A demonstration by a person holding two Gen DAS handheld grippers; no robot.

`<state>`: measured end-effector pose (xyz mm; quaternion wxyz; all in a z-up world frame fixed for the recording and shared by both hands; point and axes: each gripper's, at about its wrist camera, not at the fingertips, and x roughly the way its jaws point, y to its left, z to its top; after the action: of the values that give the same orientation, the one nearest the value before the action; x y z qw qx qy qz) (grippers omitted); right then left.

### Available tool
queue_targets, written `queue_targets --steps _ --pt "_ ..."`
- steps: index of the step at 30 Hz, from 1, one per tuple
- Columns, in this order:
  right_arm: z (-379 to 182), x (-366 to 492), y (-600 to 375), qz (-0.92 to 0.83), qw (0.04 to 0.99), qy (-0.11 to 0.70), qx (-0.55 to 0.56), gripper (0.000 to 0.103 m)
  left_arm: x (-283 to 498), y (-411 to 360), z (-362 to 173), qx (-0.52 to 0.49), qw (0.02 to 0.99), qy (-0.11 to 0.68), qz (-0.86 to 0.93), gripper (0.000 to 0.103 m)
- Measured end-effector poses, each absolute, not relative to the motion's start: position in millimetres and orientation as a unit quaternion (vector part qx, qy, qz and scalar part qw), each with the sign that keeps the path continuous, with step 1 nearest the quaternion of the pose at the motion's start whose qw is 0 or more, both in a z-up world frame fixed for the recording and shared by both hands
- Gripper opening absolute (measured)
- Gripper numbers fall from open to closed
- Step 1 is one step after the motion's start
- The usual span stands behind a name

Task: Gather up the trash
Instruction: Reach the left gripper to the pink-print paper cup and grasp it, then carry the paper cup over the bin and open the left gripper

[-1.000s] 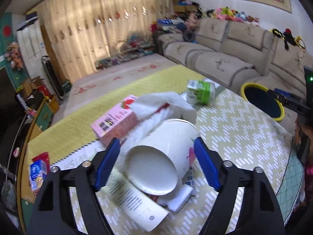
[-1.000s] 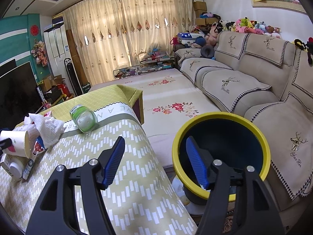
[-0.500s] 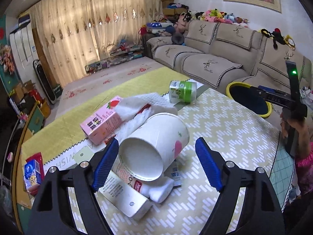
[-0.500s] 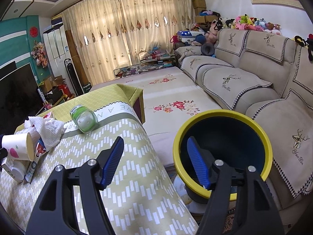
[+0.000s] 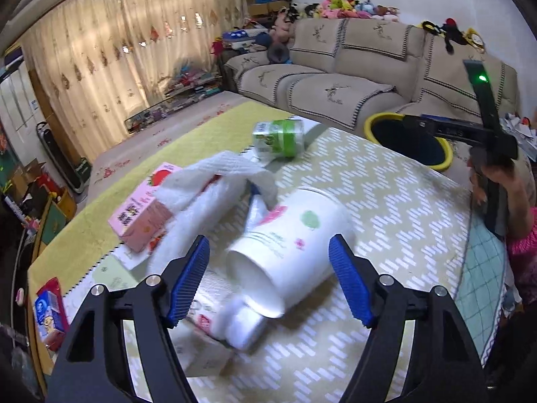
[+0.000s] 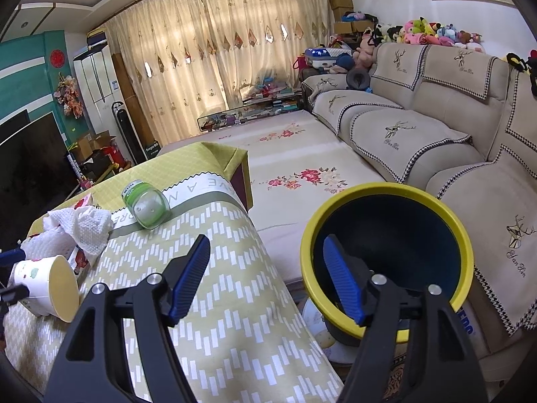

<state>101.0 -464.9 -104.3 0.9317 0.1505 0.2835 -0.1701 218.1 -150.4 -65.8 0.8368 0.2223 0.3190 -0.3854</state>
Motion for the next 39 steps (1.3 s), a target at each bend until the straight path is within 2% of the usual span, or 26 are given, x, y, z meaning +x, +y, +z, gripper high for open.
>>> queue_targets --steps 3,8,11,14,21,32,33,34,39 --pt "-105 101 -466 -0.170 0.931 0.283 0.154 0.067 212 -155 -68 0.198 0.831 0.340 -0.392 0.091" --pt "-105 101 -466 -0.167 0.932 0.281 0.155 0.067 211 -157 -76 0.142 0.853 0.386 -0.323 0.092" --pt "-105 103 -465 -0.164 0.933 0.281 0.157 0.067 199 -166 -78 0.157 0.892 0.364 -0.216 0.093" --pt "-105 104 -462 -0.159 0.934 0.280 0.158 0.067 189 -173 -76 0.124 0.912 0.350 -0.176 0.098" --pt "-105 109 -455 -0.144 0.937 0.280 0.153 0.068 176 -209 -88 0.118 0.922 0.345 -0.132 0.098" --pt "-108 107 -465 -0.134 0.933 0.281 0.182 0.068 190 -216 -101 0.143 0.925 0.344 -0.081 0.098" --pt "-107 107 -465 -0.133 0.933 0.281 0.182 0.068 191 -217 -102 0.143 0.924 0.344 -0.084 0.096" --pt "-108 108 -465 -0.133 0.933 0.281 0.182 0.068 192 -217 -102 0.143 0.924 0.345 -0.084 0.086" --pt "-108 108 -466 -0.134 0.932 0.281 0.186 0.068 195 -216 -102 0.135 0.922 0.349 -0.097 0.084"
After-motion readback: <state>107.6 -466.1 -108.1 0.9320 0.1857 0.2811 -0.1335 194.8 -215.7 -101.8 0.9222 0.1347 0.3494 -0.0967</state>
